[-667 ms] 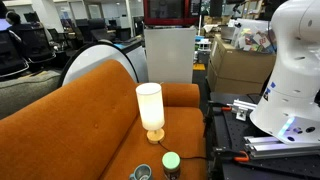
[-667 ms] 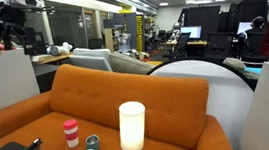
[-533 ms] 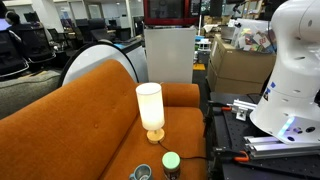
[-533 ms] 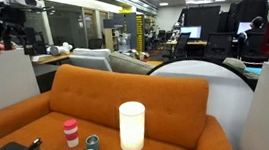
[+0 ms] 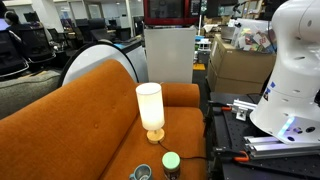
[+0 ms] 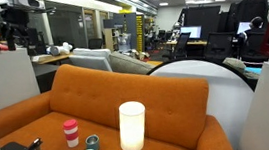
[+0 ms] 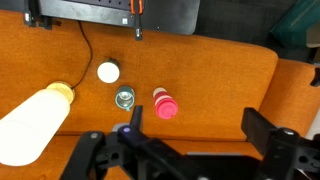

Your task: Remove the lid of the orange cup then put on the table

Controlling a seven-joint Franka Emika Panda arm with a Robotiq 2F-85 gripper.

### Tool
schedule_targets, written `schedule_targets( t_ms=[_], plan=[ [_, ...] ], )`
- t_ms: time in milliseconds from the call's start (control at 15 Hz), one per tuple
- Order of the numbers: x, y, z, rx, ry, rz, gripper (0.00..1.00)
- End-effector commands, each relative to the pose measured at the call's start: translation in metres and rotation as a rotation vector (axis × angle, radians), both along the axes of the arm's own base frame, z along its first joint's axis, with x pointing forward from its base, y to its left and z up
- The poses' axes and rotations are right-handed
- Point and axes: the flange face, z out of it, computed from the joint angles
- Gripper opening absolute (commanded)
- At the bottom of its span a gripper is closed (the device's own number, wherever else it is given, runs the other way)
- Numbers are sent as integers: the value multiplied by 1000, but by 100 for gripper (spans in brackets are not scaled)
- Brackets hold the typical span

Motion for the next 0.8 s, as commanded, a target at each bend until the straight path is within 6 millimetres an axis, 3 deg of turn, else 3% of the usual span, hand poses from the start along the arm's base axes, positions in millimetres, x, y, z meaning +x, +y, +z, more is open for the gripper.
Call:
schedule_targets(
  t_ms=[0,400,467,600,733],
  plan=[
    [30,-6,-20,-15,2,-36,100],
    [78,14,-118,-83,-9,-245,100],
    [67,7,-106,-68,0,-175,100],
    [75,15,-126,-77,9,-219,100],
    [77,16,-123,-74,5,-230,100]
  ],
)
